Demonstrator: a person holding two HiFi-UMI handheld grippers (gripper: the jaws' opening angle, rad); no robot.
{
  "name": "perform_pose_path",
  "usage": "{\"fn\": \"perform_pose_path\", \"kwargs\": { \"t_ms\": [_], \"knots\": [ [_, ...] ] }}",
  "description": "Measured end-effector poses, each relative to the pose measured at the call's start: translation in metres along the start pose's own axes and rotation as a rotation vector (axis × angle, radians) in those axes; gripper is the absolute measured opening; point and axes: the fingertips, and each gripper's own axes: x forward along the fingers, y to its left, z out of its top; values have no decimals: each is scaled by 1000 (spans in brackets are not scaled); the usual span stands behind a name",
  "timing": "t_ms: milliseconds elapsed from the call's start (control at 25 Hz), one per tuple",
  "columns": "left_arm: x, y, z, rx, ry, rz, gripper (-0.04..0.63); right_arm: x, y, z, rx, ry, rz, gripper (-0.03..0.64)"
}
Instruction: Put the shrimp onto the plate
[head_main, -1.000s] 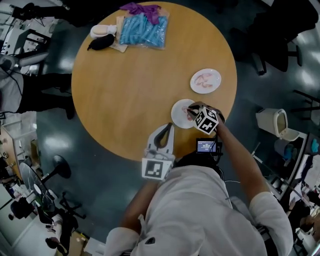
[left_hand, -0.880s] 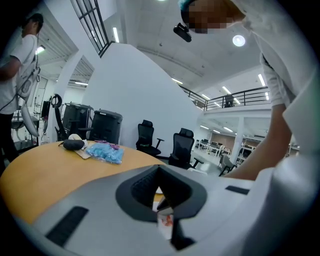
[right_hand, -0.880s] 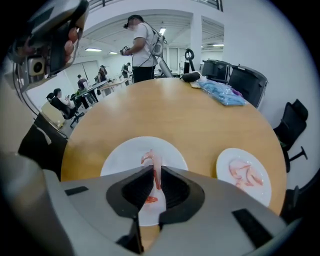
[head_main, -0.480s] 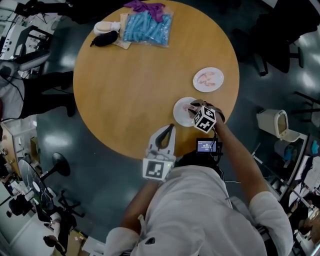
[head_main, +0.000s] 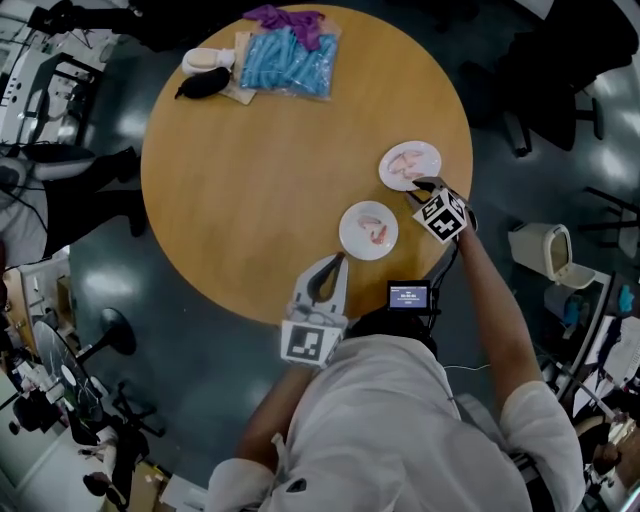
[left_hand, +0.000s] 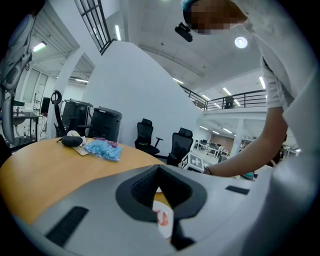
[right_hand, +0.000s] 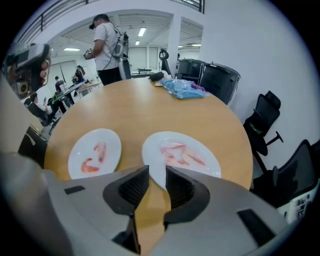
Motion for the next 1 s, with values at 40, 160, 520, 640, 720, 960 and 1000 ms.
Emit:
{"fn": "perform_pose_path", "kwargs": {
  "t_ms": [40,160,520,640,720,960,1000],
  "knots": [
    [1,-1,0,-4,4,1,8,2,-13,-5,5,13,-5,109],
    [5,-1,-1,2,20,4,8,8,-40,-15,-29,62,10,109],
    [15,6,-6,4,40,29,8,28,-42,-12,-230,159,172,80],
    [20,6,-5,16,28,27,8,30,-39,-11,-245,157,191,62],
    [22,6,-5,22,23,23,8,30,-38,-11,-242,152,195,47],
    [20,2,-1,-6,27,10,8,15,-27,-6,-219,108,194,40],
    [19,2,-1,1,22,6,8,9,-24,-3,-209,84,188,38]
  ]
}}
